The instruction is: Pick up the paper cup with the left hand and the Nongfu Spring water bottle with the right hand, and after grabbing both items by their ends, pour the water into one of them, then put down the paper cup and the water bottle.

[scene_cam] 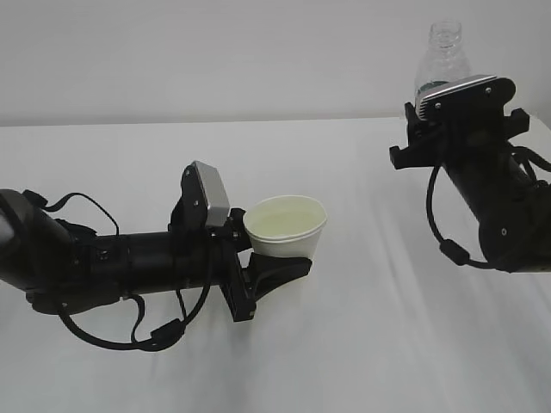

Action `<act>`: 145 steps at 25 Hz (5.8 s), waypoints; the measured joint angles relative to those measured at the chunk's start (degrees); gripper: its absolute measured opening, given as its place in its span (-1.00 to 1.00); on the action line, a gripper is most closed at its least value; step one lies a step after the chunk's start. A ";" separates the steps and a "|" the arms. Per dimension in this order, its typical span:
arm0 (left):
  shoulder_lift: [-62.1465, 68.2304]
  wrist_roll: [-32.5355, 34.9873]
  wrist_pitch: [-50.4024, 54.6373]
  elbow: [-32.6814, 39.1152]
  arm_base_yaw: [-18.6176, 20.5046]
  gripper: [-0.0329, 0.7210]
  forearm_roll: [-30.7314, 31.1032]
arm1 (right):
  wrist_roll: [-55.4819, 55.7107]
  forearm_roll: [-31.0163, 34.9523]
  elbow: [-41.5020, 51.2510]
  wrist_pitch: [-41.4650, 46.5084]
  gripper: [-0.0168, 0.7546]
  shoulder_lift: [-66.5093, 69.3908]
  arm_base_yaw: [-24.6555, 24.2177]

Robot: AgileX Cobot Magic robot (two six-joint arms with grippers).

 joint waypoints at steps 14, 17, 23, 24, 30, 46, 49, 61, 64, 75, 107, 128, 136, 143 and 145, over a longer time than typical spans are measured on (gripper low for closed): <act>0.00 0.00 0.00 0.00 0.00 0.20 0.00 | 4.25 3.71 5.22 -0.09 0.26 0.00 0.00; 0.00 0.00 0.00 0.00 0.00 0.20 0.04 | 6.26 3.98 5.96 0.74 0.26 0.00 0.00; 0.00 0.00 0.00 0.00 0.00 0.20 0.04 | 8.54 4.20 6.07 3.70 0.26 0.00 0.00; 0.00 0.00 0.00 0.00 0.00 0.20 0.04 | 8.80 4.20 6.07 4.24 0.26 0.00 0.00; 0.00 0.00 0.00 0.00 0.00 0.20 0.04 | 9.02 4.20 6.07 5.73 0.26 0.00 0.00; 0.00 0.60 0.00 0.00 0.00 0.20 -7.27 | 9.26 4.20 6.07 5.81 0.26 -0.04 0.00; 0.00 1.12 0.00 0.00 0.00 0.20 -9.49 | 9.26 4.20 6.07 5.81 0.26 -0.04 0.00; 0.00 4.01 0.00 0.00 0.00 0.20 -17.23 | 9.26 4.20 6.07 5.90 0.26 -0.04 0.00; 0.00 4.93 0.00 0.00 0.00 0.20 -19.29 | 9.26 4.20 6.07 5.90 0.26 -0.04 0.00; 0.00 5.21 0.00 0.00 2.73 0.17 -24.11 | 9.26 4.20 6.07 5.90 0.26 -0.04 0.00; 0.00 7.86 0.00 0.00 17.73 0.15 -30.13 | 9.26 4.20 6.07 5.80 0.26 -0.04 0.00; 0.00 10.17 0.00 0.00 26.14 0.14 -36.07 | 9.26 4.20 6.07 5.80 0.26 -0.04 0.00; 0.00 10.42 0.00 0.00 27.79 0.14 -43.13 | 9.26 4.20 6.07 5.80 0.26 -0.04 0.00; 0.00 12.19 0.00 0.00 28.00 0.14 -46.90 | 9.26 4.20 6.07 5.80 0.26 -0.04 0.00; 0.00 12.31 0.00 0.00 28.00 0.14 -47.20 | 9.26 4.09 6.07 5.80 0.26 -0.04 0.00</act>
